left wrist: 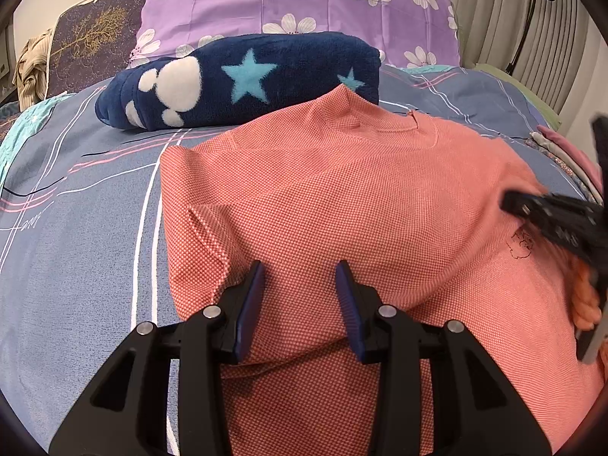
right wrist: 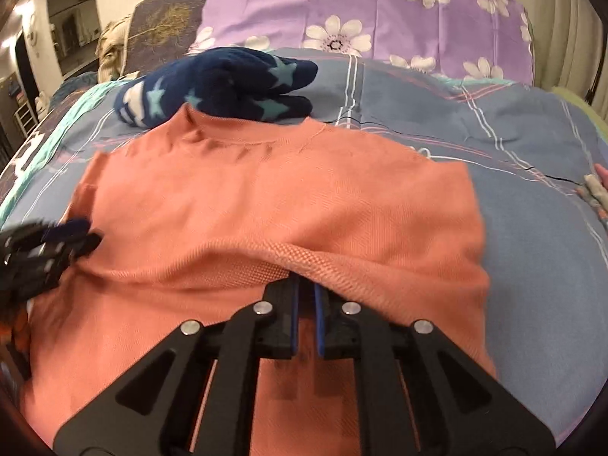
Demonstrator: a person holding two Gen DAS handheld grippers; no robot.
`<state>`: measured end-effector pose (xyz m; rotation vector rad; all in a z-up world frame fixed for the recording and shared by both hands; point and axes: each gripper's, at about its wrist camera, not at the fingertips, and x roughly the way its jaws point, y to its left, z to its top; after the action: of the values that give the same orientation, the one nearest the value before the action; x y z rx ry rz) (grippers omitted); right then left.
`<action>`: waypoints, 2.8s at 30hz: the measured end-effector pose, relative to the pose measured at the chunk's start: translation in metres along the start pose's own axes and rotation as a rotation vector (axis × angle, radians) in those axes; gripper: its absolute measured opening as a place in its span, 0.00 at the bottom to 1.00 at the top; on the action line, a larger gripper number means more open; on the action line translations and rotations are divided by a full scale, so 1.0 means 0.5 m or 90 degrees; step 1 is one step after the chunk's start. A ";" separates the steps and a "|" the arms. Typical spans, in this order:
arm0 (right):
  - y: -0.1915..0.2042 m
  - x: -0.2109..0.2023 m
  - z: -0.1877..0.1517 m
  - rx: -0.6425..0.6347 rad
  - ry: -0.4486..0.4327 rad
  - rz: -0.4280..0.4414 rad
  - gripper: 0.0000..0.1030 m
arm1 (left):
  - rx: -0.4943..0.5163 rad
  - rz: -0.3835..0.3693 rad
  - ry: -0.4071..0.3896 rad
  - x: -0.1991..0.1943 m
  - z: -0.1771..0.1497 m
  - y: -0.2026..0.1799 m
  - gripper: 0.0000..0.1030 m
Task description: Fold small clothes
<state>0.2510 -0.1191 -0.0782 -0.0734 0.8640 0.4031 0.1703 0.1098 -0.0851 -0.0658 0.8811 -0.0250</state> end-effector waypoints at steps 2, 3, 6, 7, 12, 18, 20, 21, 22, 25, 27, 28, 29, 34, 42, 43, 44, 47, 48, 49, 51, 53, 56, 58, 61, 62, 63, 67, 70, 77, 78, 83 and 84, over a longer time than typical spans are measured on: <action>-0.002 0.009 0.014 0.014 -0.007 -0.007 0.03 | -0.001 -0.001 0.000 0.000 0.000 0.000 0.39; -0.001 0.012 0.018 0.023 -0.005 -0.020 0.03 | -0.002 -0.002 -0.001 0.000 0.000 0.000 0.39; 0.007 0.001 0.003 0.046 0.022 -0.046 0.06 | -0.004 -0.004 -0.002 0.000 -0.001 0.000 0.39; 0.008 -0.005 -0.007 0.044 0.030 -0.047 0.07 | -0.005 -0.005 -0.002 0.000 0.000 0.000 0.39; 0.001 -0.025 -0.034 0.051 0.027 -0.031 0.09 | -0.003 -0.002 -0.002 0.001 0.000 -0.001 0.39; 0.022 0.005 -0.009 0.025 0.002 -0.028 0.27 | -0.003 0.002 -0.003 0.001 -0.001 -0.001 0.40; 0.013 0.024 0.011 0.041 0.012 -0.031 0.25 | -0.002 0.003 -0.004 0.000 -0.001 -0.001 0.40; 0.002 0.025 0.020 0.069 0.010 -0.037 0.19 | -0.002 0.003 -0.004 0.000 0.000 -0.001 0.40; -0.008 0.022 0.024 0.095 0.007 -0.057 0.15 | -0.003 0.001 -0.005 0.000 0.000 0.001 0.40; -0.021 0.006 0.009 0.110 -0.008 -0.156 0.00 | -0.008 -0.005 -0.006 -0.001 -0.002 0.004 0.40; -0.047 -0.010 -0.016 0.128 -0.004 -0.190 0.00 | -0.012 -0.011 -0.007 -0.001 -0.002 0.007 0.40; -0.063 -0.023 -0.027 0.136 -0.011 -0.206 0.00 | -0.013 -0.012 -0.007 -0.001 -0.003 0.007 0.40; -0.079 -0.034 -0.035 0.141 -0.019 -0.215 0.00 | -0.014 -0.013 -0.008 -0.001 -0.003 0.007 0.40; -0.141 -0.067 -0.070 0.123 0.010 -0.135 0.00 | -0.012 -0.013 -0.008 0.001 -0.003 0.006 0.41; -0.050 -0.180 -0.089 -0.037 -0.059 -0.077 0.31 | -0.013 -0.017 -0.006 0.001 -0.001 0.006 0.42; -0.042 -0.186 -0.080 -0.044 -0.080 -0.064 0.31 | -0.011 -0.015 -0.006 0.002 0.000 0.005 0.42; -0.041 -0.182 -0.069 -0.040 -0.091 -0.049 0.33 | -0.010 -0.013 -0.006 0.002 0.000 0.003 0.42; -0.056 -0.124 -0.048 -0.019 -0.062 -0.051 0.41 | -0.010 -0.014 -0.005 0.001 0.000 0.005 0.42; -0.076 -0.075 -0.051 0.003 -0.011 -0.094 0.40 | -0.013 -0.018 -0.005 0.001 0.000 0.006 0.42; -0.100 -0.038 -0.061 0.032 0.037 -0.107 0.41 | -0.017 -0.023 -0.006 -0.002 0.000 0.009 0.42; -0.116 -0.056 -0.071 0.051 0.014 -0.078 0.41 | -0.020 -0.032 -0.015 -0.020 -0.003 0.013 0.45; -0.110 -0.081 -0.080 0.035 0.010 -0.082 0.43 | -0.012 -0.017 -0.042 -0.052 -0.011 0.013 0.48; -0.102 -0.135 -0.110 0.014 0.000 -0.070 0.58 | 0.016 -0.013 -0.067 -0.110 -0.039 0.016 0.56; -0.107 -0.179 -0.138 0.007 -0.017 -0.062 0.64 | 0.022 -0.016 -0.063 -0.139 -0.069 0.021 0.62; -0.132 -0.223 -0.186 0.034 -0.015 -0.026 0.69 | 0.033 -0.036 -0.024 -0.174 -0.144 0.026 0.66; -0.143 -0.233 -0.201 0.049 -0.013 -0.012 0.69 | 0.039 -0.036 -0.011 -0.178 -0.163 0.022 0.66; -0.153 -0.241 -0.218 0.065 -0.010 0.005 0.69 | 0.043 -0.035 0.001 -0.183 -0.183 0.021 0.66; -0.170 -0.270 -0.270 0.097 -0.014 0.008 0.69 | 0.027 -0.080 0.013 -0.218 -0.247 0.013 0.67; -0.184 -0.284 -0.297 0.128 -0.012 0.029 0.70 | 0.008 -0.118 0.017 -0.235 -0.276 0.003 0.67; -0.201 -0.327 -0.359 0.160 -0.006 0.050 0.70 | 0.008 -0.145 0.030 -0.276 -0.328 -0.026 0.67; -0.197 -0.337 -0.372 0.151 -0.008 0.048 0.70 | 0.008 -0.150 0.032 -0.282 -0.336 -0.028 0.67; -0.181 -0.377 -0.424 0.125 -0.007 0.066 0.63 | 0.000 -0.168 0.040 -0.310 -0.371 -0.031 0.67; -0.178 -0.387 -0.437 0.117 -0.001 0.079 0.58 | -0.005 -0.177 0.042 -0.318 -0.380 -0.031 0.67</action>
<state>0.0140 -0.3112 -0.0840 0.1510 0.9026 0.4380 -0.0771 0.0929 -0.0821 -0.1962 0.9320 -0.2844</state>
